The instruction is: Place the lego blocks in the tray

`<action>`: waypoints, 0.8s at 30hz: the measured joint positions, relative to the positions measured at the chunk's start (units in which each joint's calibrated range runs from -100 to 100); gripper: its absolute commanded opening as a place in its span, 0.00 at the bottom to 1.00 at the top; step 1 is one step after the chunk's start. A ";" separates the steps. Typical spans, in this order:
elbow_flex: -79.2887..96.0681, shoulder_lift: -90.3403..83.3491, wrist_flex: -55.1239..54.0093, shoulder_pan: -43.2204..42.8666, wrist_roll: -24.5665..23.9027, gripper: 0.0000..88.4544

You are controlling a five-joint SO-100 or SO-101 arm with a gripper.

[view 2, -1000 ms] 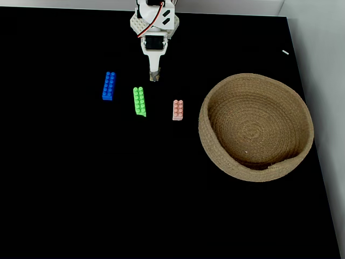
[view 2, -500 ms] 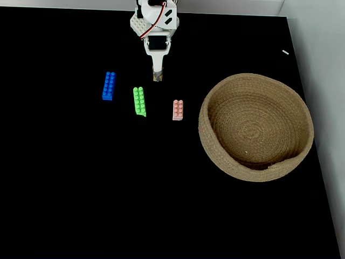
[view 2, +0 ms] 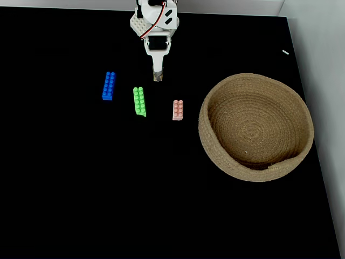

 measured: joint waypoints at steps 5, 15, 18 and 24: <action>0.00 0.00 0.00 0.00 0.00 0.00; -0.18 0.00 -0.49 0.57 1.27 0.02; -2.47 2.21 -0.81 1.47 2.34 0.02; -18.12 18.66 -0.81 5.62 5.57 0.06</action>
